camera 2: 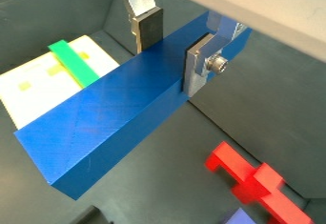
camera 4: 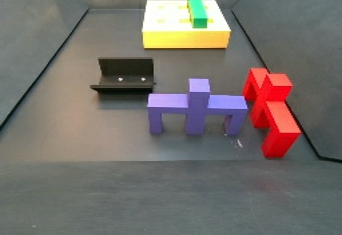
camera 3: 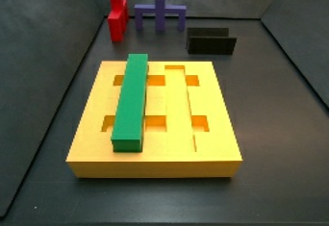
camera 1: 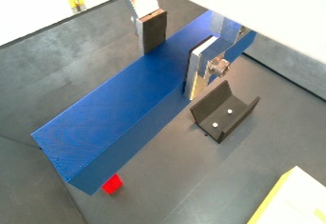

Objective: Pick up the blue object. Move up. Move to above the board. Insert the blue object.
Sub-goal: Move to above the board.

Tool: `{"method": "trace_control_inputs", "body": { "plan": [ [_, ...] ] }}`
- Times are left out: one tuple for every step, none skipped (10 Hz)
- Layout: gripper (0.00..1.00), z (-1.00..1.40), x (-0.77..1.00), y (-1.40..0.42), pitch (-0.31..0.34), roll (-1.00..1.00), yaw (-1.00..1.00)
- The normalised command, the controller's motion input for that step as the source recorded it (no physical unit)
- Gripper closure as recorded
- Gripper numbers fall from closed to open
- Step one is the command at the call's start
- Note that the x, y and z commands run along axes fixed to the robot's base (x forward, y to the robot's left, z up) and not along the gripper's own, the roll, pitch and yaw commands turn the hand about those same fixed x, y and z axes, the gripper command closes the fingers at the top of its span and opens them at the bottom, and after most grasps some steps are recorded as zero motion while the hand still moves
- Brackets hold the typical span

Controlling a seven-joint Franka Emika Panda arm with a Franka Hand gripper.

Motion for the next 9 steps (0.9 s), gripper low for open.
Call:
{"method": "trace_control_inputs", "body": {
  "plan": [
    [1.0,0.21,0.27,-1.4,0.034,0.02,1.0],
    [1.0,0.22,0.28,-1.4,0.041,0.02,1.0],
    [1.0,0.22,0.31,-1.4,0.049,0.01,1.0],
    [1.0,0.22,0.32,-1.4,0.055,0.01,1.0],
    [1.0,0.23,0.34,-1.4,0.071,0.02,1.0],
    [1.0,0.24,0.38,-1.4,0.079,0.02,1.0],
    [1.0,0.15,0.27,-0.82,0.092,0.02,1.0],
    [1.0,0.07,0.15,-0.31,0.107,0.03,1.0],
    [1.0,0.04,0.09,-0.13,0.108,0.02,1.0]
  ]
}}
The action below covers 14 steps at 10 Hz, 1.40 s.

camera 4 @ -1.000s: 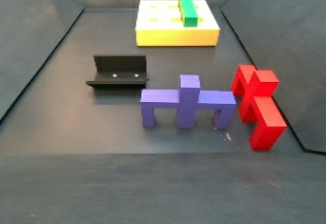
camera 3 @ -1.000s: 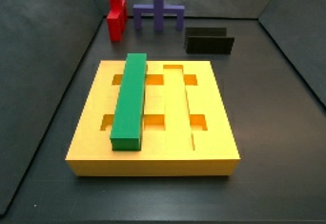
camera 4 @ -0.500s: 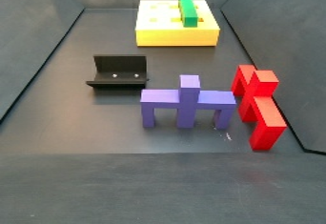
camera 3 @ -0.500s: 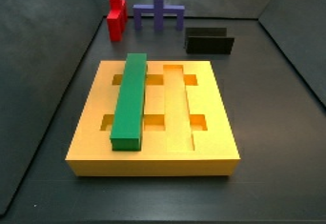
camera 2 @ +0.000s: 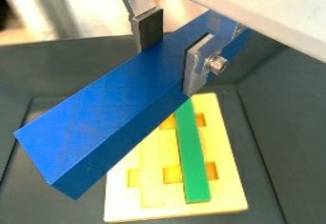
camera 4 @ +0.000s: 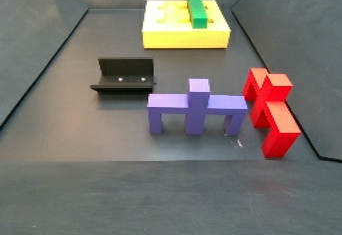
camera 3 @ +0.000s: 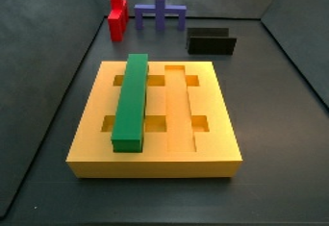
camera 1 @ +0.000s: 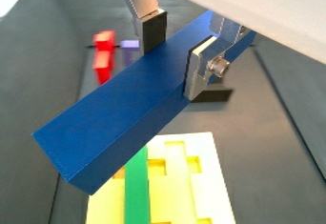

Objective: Pick up the blue object. Move up. Move to above the board. Insert the blue object.
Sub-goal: Move to above the board, then insert the blue object.

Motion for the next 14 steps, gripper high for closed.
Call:
{"method": "trace_control_inputs", "body": {
  "plan": [
    [1.0,0.04,0.06,-0.1,0.108,0.02,1.0],
    [1.0,0.03,0.05,-0.07,0.12,0.03,1.0],
    [1.0,0.03,0.06,-0.05,0.127,0.03,1.0],
    [1.0,0.03,0.06,-0.04,0.147,0.04,1.0],
    [1.0,0.03,0.06,-0.04,0.17,0.04,1.0],
    [1.0,0.03,0.07,-0.04,0.196,0.05,1.0],
    [1.0,0.03,0.07,-0.03,0.237,0.06,1.0],
    [1.0,0.02,0.08,-0.03,0.274,0.07,1.0],
    [1.0,0.02,0.08,-0.03,0.262,0.07,0.84],
    [1.0,0.03,0.08,-0.03,0.212,0.07,0.49],
    [1.0,0.03,0.07,-0.03,0.173,0.06,0.3],
    [1.0,-0.95,0.1,-0.62,-0.083,-0.04,-0.09],
    [1.0,-0.89,0.12,-0.65,-0.091,-0.07,-0.11],
    [1.0,-0.77,0.1,-0.68,-0.133,-0.09,-0.13]
  ]
}}
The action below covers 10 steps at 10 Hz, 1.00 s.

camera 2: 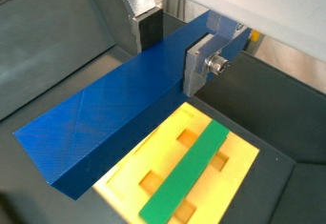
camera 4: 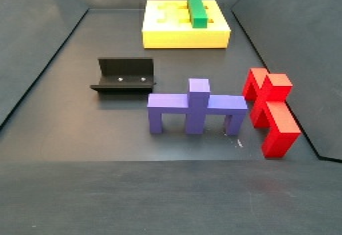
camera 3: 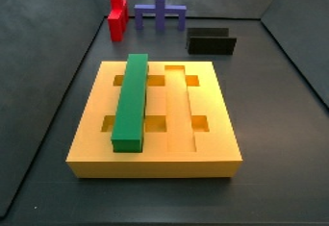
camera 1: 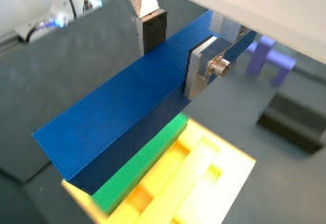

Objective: Pick up the blue object. Move up. Move to above the board. Insert the blue object.
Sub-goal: Insert the blue object.

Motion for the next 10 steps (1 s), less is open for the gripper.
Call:
{"method": "trace_control_inputs", "body": {
  "plan": [
    [1.0,-0.77,0.15,-0.6,-0.123,-0.11,-0.13],
    [1.0,-0.8,0.15,-0.34,-0.12,-0.13,-0.13],
    [1.0,-0.91,0.09,-0.02,-0.093,-0.1,-0.1],
    [1.0,-1.0,0.12,0.22,-0.024,-0.01,-0.03],
    [1.0,-1.0,0.16,0.41,-0.026,0.0,0.0],
    [1.0,-1.0,0.1,0.5,-0.06,0.03,0.0],
    [1.0,-0.96,0.0,0.41,-0.106,0.06,0.1],
    [1.0,-0.92,0.11,0.0,-0.133,0.06,0.23],
    [1.0,-0.86,0.27,-0.19,-0.139,0.1,0.36],
    [1.0,-0.75,0.3,-0.25,-0.146,0.12,0.38]
  ]
}}
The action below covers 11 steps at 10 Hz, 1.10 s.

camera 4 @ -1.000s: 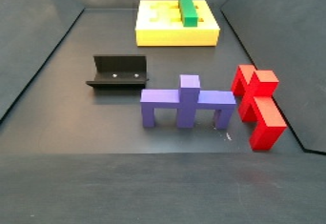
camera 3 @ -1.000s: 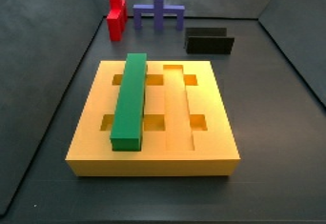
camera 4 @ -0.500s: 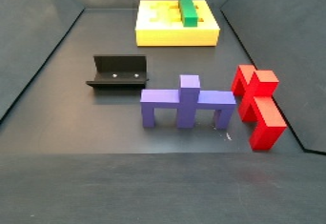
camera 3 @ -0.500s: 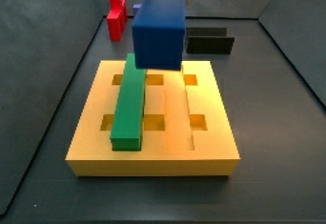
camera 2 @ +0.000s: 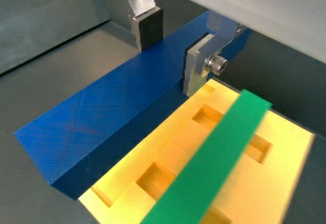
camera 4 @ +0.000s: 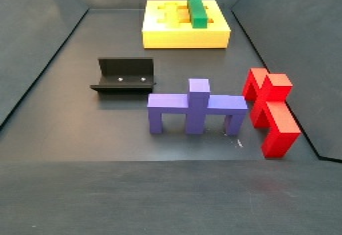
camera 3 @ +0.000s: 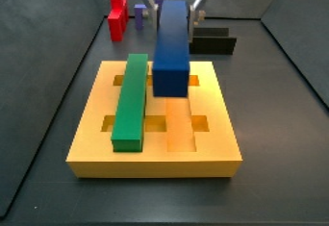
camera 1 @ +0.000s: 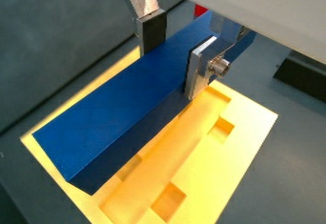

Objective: Pick up the blue object. Move up. Move to above the board. Insert the blue object.
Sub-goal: Insert the blue object.

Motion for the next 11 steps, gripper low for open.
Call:
{"method": "trace_control_inputs", "body": {
  "plan": [
    [1.0,-0.69,0.29,-0.27,-0.116,0.16,0.4],
    [1.0,-0.69,0.25,-0.12,-0.08,0.25,0.36],
    [1.0,-0.54,0.24,-0.02,0.0,0.34,0.25],
    [1.0,-0.5,0.06,-0.12,0.0,0.32,0.12],
    [1.0,-0.51,0.04,-0.13,0.0,0.29,0.03],
    [1.0,-0.44,0.0,-0.05,-0.009,0.13,0.0],
    [1.0,-0.4,0.0,0.0,-0.014,0.02,-0.07],
    [1.0,-0.33,0.0,0.0,0.0,0.05,-0.19],
    [1.0,-0.27,0.0,0.0,0.0,0.06,-0.19],
    [1.0,-0.27,0.0,0.0,0.0,0.01,-0.17],
    [1.0,-0.28,0.0,0.0,0.0,0.01,-0.17]
  ]
}}
